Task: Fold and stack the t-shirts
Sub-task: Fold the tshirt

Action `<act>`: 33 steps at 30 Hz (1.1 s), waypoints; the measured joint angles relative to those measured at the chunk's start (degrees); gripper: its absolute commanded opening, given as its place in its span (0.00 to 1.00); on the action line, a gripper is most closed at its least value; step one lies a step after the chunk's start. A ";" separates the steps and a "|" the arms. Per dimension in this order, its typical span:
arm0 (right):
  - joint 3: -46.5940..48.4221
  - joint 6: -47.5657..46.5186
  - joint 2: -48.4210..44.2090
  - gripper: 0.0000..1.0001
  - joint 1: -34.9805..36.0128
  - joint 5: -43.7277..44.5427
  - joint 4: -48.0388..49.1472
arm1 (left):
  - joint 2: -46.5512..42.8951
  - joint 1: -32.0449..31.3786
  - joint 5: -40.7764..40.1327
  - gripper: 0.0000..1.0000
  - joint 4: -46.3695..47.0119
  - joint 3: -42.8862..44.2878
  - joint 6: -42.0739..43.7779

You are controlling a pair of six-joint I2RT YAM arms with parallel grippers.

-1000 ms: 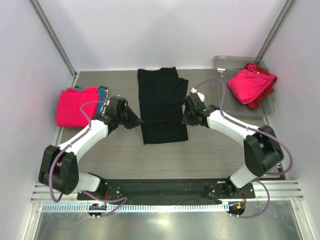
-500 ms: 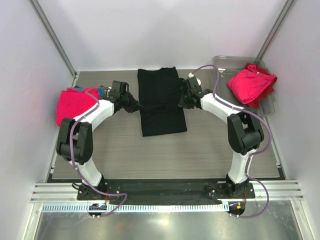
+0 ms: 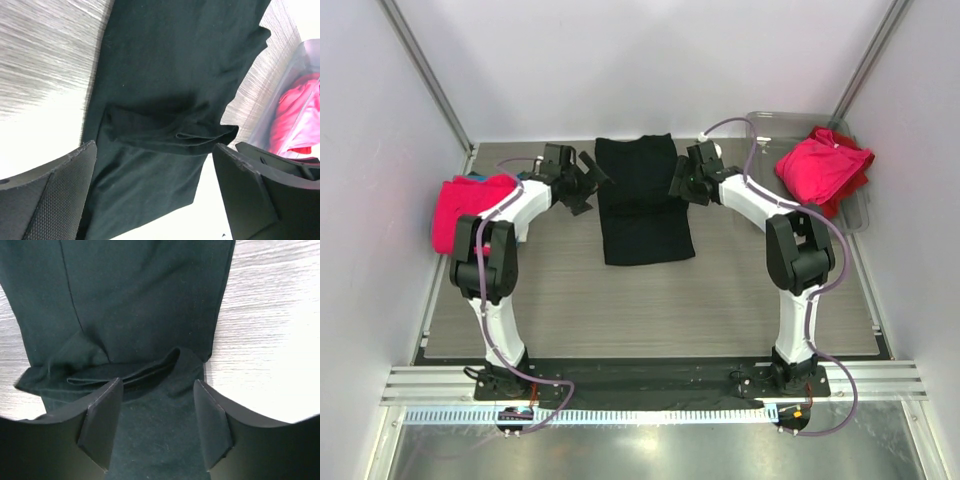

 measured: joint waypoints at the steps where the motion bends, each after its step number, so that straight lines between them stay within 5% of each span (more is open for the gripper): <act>1: -0.35 -0.13 -0.37 0.66 0.00 0.07 0.42 | -0.35 0.07 -0.15 1.00 -0.09 -0.07 0.07; 9: -20.11 0.50 -14.14 0.56 0.00 -2.67 4.55 | -11.52 -1.90 -1.20 0.98 0.74 -15.32 2.08; 14: -31.12 1.68 -20.50 0.51 0.00 -5.88 6.62 | -18.45 -7.30 -1.70 0.85 2.25 -26.16 2.80; 27: -38.88 4.85 -20.37 0.31 0.00 -9.57 11.98 | -22.32 -9.11 -1.99 0.62 7.61 -36.48 2.58; 33: -39.63 5.88 -18.29 0.05 -0.02 -10.71 15.39 | -21.97 -9.11 -1.81 0.54 10.23 -37.27 2.38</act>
